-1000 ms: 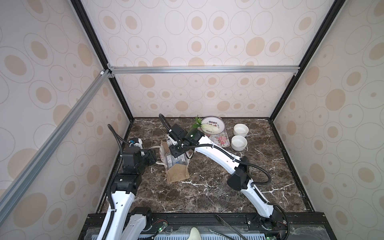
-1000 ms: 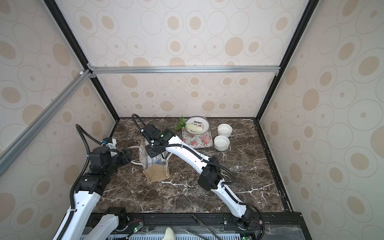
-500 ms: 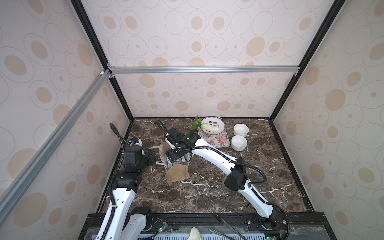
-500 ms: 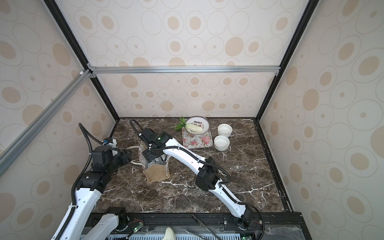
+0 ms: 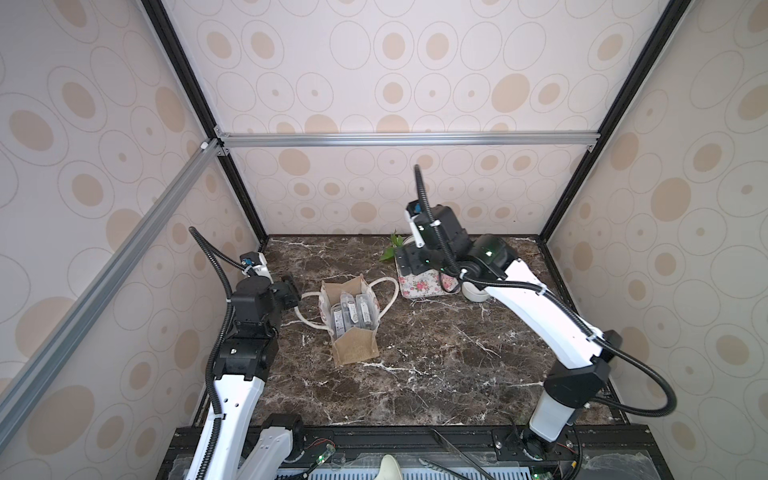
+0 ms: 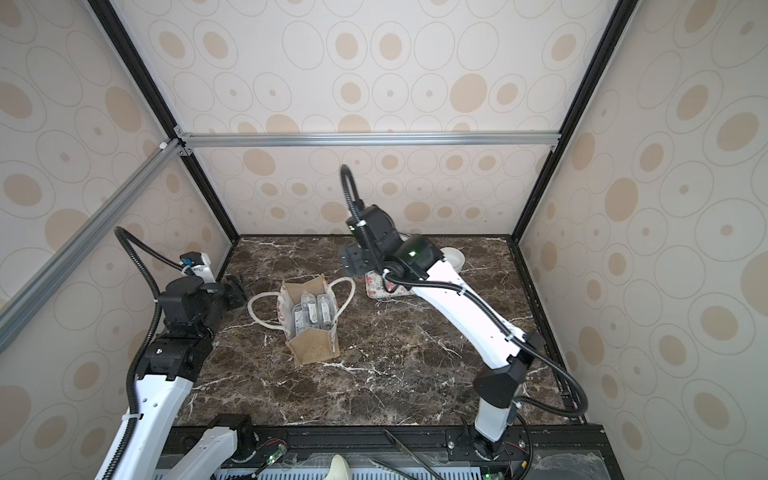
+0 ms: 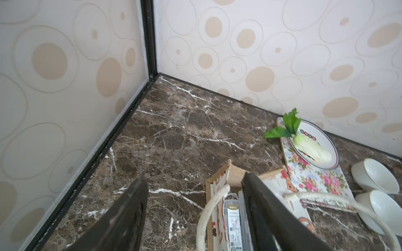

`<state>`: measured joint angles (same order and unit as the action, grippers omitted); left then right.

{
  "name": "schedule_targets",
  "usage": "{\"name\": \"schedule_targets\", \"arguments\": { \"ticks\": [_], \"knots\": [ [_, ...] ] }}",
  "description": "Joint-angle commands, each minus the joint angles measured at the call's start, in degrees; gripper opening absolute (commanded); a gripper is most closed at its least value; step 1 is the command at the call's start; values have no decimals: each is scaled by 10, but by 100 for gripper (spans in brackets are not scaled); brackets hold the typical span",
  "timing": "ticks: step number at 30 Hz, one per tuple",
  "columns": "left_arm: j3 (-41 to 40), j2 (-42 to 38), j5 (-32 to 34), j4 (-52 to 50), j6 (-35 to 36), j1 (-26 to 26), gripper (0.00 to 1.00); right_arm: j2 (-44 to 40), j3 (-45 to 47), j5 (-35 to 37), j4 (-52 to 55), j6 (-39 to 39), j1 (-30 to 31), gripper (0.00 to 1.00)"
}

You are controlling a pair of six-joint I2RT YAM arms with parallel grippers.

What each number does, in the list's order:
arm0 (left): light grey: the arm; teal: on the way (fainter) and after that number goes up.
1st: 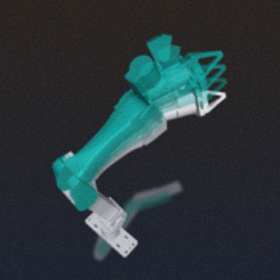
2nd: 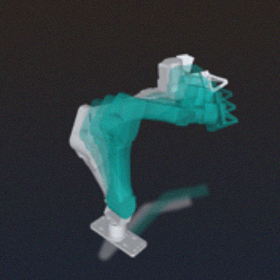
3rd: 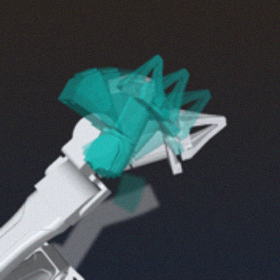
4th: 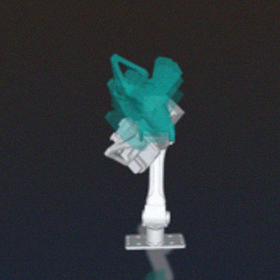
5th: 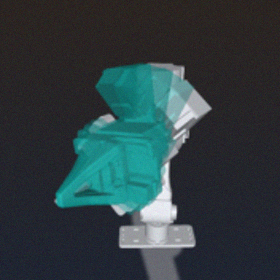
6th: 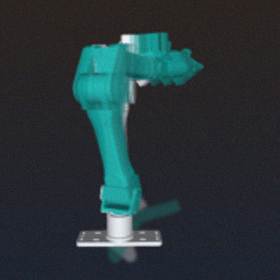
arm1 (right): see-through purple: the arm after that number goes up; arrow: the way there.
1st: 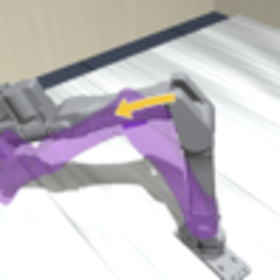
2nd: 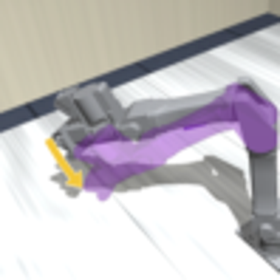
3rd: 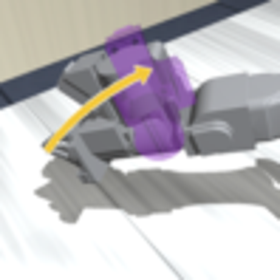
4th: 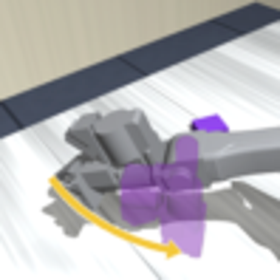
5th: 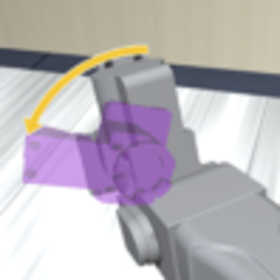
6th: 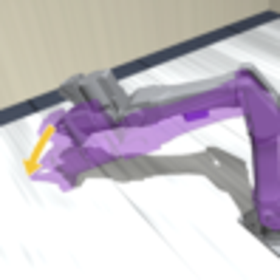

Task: Put the compass set into the canvas bag
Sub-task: Reset both arms

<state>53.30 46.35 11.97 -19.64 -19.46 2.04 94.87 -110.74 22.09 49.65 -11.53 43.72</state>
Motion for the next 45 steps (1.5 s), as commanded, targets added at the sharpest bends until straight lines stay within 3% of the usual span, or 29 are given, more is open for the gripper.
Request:
{"name": "schedule_targets", "arguments": {
  "ticks": [1,8,13,20,23,25,31,36,40,45],
  "knots": [
    [-4,7,98,72,55,-6,71,-105,194,55,-90,-25,-85,100],
    [-108,43,102,217,80,-28,80,-318,599,176,-330,10,-210,100],
    [-222,31,110,341,70,-39,88,-366,737,164,-385,-26,-274,100],
    [-264,43,150,308,6,-73,88,-323,809,126,-473,6,-307,100],
    [-318,39,107,348,-3,-74,88,-290,843,127,-545,14,-308,100],
    [-360,46,62,404,8,-74,92,-269,880,108,-654,34,-310,100],
    [-449,91,-7,604,65,-64,100,-199,882,39,-825,86,-320,100],
    [-475,173,-35,738,71,-50,100,-132,849,16,-873,136,-333,100],
    [-486,223,-32,850,97,-23,100,-76,901,-46,-1029,124,-373,100],
    [-488,303,-29,989,146,-14,100,-68,892,-129,-1007,151,-375,100]
  ]
}}
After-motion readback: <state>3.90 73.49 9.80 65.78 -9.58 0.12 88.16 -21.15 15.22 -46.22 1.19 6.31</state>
